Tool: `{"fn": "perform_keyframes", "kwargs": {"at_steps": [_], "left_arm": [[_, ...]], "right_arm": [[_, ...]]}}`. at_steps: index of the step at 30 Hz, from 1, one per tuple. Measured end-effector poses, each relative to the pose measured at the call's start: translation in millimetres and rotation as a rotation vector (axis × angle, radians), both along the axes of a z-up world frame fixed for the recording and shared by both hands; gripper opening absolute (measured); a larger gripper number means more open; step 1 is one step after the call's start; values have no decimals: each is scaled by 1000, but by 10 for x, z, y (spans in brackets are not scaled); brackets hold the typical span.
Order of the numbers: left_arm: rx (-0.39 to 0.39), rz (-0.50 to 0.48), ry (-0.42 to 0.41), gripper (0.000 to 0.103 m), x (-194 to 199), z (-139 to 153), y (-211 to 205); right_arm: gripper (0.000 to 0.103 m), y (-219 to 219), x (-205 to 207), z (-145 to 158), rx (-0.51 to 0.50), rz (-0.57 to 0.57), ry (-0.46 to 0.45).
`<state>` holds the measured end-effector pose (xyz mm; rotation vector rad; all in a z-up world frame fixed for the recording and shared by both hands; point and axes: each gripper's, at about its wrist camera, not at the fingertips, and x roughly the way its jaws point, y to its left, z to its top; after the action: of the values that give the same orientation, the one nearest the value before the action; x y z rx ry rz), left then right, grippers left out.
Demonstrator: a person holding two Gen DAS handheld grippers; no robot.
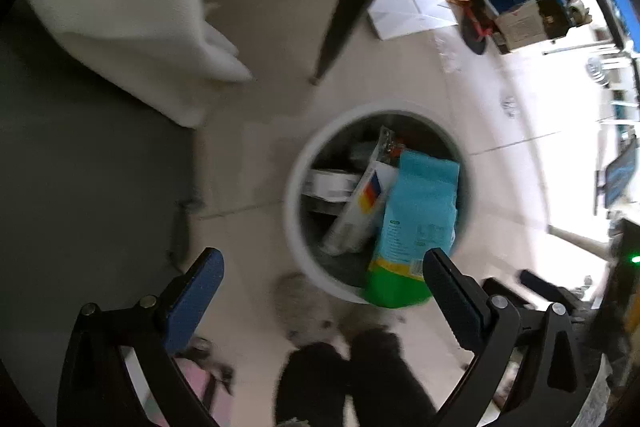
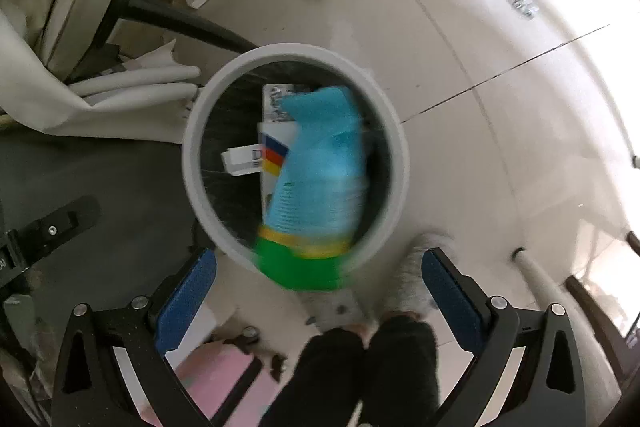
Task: Collect trash
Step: 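Open both tools to drop the box and bag into the bin, then move both tools back over the table toward the red packet and black lid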
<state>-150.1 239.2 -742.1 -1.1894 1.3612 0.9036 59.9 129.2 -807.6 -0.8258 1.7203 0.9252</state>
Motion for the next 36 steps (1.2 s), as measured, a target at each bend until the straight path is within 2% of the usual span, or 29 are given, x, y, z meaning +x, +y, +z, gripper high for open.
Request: {"fn": "perform_keyframes", "kwargs": {"at_steps": [3, 10, 16, 24, 36], "left_arm": [[42, -21, 40, 102, -31, 121, -85], [70, -34, 59, 102, -12, 483, -255], [99, -48, 74, 102, -14, 954, -372], [130, -42, 53, 102, -68, 1780, -531], [216, -74, 4, 102, -29, 3290, -859]], "right_arm": [[103, -28, -9, 133, 3, 22, -55], [103, -84, -14, 570, -12, 75, -200], [103, -121, -88, 1082, 7, 92, -235], [103, -199, -166, 2051, 52, 97, -249], [103, -397, -209, 3645, 158, 71, -231]]}}
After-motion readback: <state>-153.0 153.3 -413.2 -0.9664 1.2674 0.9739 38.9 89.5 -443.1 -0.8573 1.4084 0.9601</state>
